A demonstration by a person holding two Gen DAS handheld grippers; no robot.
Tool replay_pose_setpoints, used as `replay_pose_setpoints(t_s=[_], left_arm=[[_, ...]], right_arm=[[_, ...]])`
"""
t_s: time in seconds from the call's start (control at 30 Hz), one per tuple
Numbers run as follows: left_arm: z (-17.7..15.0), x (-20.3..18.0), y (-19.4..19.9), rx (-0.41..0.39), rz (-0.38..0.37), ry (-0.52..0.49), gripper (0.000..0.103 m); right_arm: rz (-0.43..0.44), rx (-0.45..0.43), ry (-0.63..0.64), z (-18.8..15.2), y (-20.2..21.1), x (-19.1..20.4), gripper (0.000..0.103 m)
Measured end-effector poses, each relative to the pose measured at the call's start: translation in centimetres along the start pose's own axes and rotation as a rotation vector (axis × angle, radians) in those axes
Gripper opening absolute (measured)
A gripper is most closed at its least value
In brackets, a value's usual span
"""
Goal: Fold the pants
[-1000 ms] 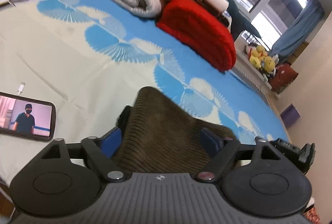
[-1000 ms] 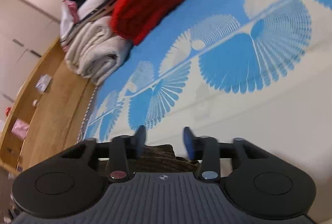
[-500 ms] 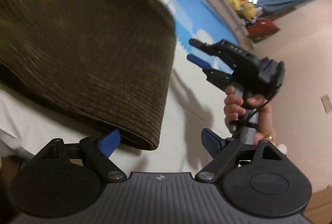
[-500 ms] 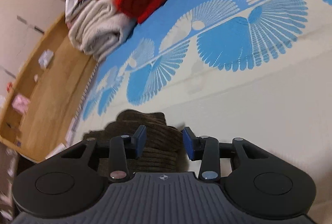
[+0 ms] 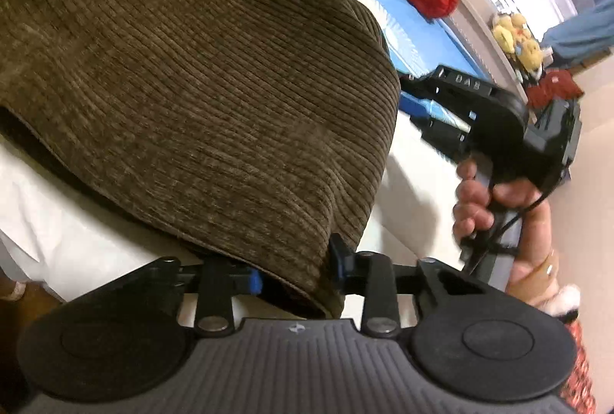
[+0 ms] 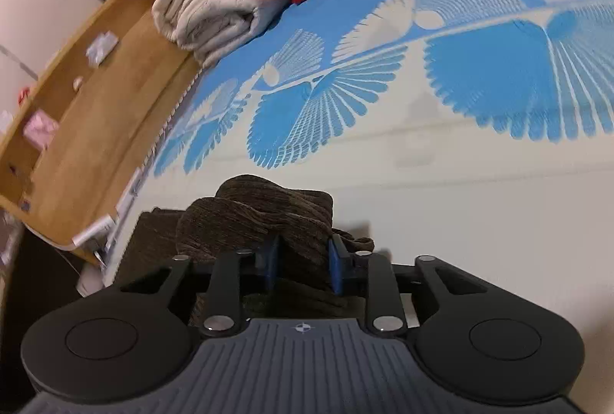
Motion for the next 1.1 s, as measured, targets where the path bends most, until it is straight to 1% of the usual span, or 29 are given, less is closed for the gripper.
replay_pose_setpoints(t_s=[0.07,0.17,0.3,0.37,0.47,0.5,0.53,0.57,0.6,0.63,0.67,0.7,0.73,0.77,0.8,0.83,0.87,0.9,0.93,0.97,1.0,1.07,1.1], left_arm=[[0.1,-0.3,0.2,0.001,-0.007,-0.057,0.029],[-0.1,-0.4,0.5,-0.001,-0.023,-0.117,0.025],[-0.2,0.2,0.5,0.003,-0.037,-0.135,0.025],[-0.6,0.3,0.7,-0.003,-0.039,-0.159,0.025],[-0.6,0.3,0.4,0.001,-0.052,-0.15,0.025],[-0.8,0.7,0.6,0.006,-0.056,-0.148,0.025],[-0.9,1.0,0.5,0.016,-0.057,-0.144,0.025],[-1.0,1.1,0.4,0.02,-0.06,-0.136,0.025],[-1.0,1.2,0.5,0.011,-0.066,-0.137,0.026],[-0.8,1.2,0.7,0.004,-0.075,-0.136,0.027],[-0.7,1.2,1.0,0.006,-0.089,-0.123,0.028],[-0.4,1.1,1.4,0.022,-0.103,-0.107,0.028],[-0.1,1.0,1.8,0.039,-0.117,-0.105,0.029],[0.3,0.8,2.5,0.052,-0.128,-0.122,0.031],[0.7,0.7,3.0,0.06,-0.137,-0.14,0.036],[1.1,0.6,3.7,0.071,-0.146,-0.153,0.048],[1.6,0.5,4.6,0.071,-0.16,-0.162,0.056],[2.2,0.5,5.3,0.068,-0.17,-0.172,0.063],[2.7,0.7,6.0,0.056,-0.167,-0.186,0.078],[3.2,1.0,6.7,0.035,-0.153,-0.195,0.089],[3.8,1.4,7.5,0.009,-0.138,-0.203,0.089],[5.1,2.2,8.7,-0.033,-0.139,-0.233,0.089],[6.0,2.7,9.1,-0.059,-0.123,-0.239,0.089]], right_arm=[[0.003,0.001,0.034,0.6,0.1,0.4,0.02],[-0.003,-0.021,0.039,1.6,0.2,0.3,0.016],[-0.016,-0.078,0.073,2.2,0.3,1.1,0.015],[-0.029,-0.108,0.069,2.4,0.0,1.0,0.014],[-0.069,-0.144,0.082,2.4,-0.7,0.7,0.013],[-0.075,-0.162,0.089,2.4,-0.8,0.8,0.012],[-0.081,-0.179,0.095,2.5,-0.9,0.8,0.006],[-0.11,-0.218,0.089,2.7,-0.8,0.6,0.003],[-0.177,-0.267,0.082,3.1,-0.7,0.0,0.001],[-0.248,-0.291,0.078,3.4,-0.7,-0.8,0.005],[-0.299,-0.283,0.056,3.6,-0.5,-1.9,0.006],[-0.288,-0.258,0.011,3.8,-0.2,-2.7,0.006],[-0.249,-0.238,-0.036,4.1,0.4,-3.1,0.006],[-0.201,-0.232,-0.063,4.5,1.4,-3.1,0.006],[-0.157,-0.232,-0.058,4.8,2.5,-2.7,0.006],[-0.111,-0.234,-0.035,4.8,3.5,-1.9,0.008],[-0.059,-0.234,0.001,4.8,4.7,-0.9,0.009],[-0.023,-0.228,0.034,4.6,5.5,0.0,0.015],[0.006,-0.22,0.072,4.3,6.0,0.9,0.024],[0.02,-0.21,0.122,3.7,6.3,1.9,0.028],[0.016,-0.2,0.179,3.0,6.2,2.9,0.035],[-0.011,-0.165,0.286,1.6,5.2,4.6,0.035],[-0.027,-0.153,0.325,1.0,4.7,5.3,0.035]])
Point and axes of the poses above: each gripper's, at about its wrist camera, not at the fingertips, and y roughly against the way its jaws point, x to its left, z to its top, the point moved 4 cm from there along -y, roughly the way its jaws point, and after that the axes turned 11 degrees about -x, right-handed, at the moved point
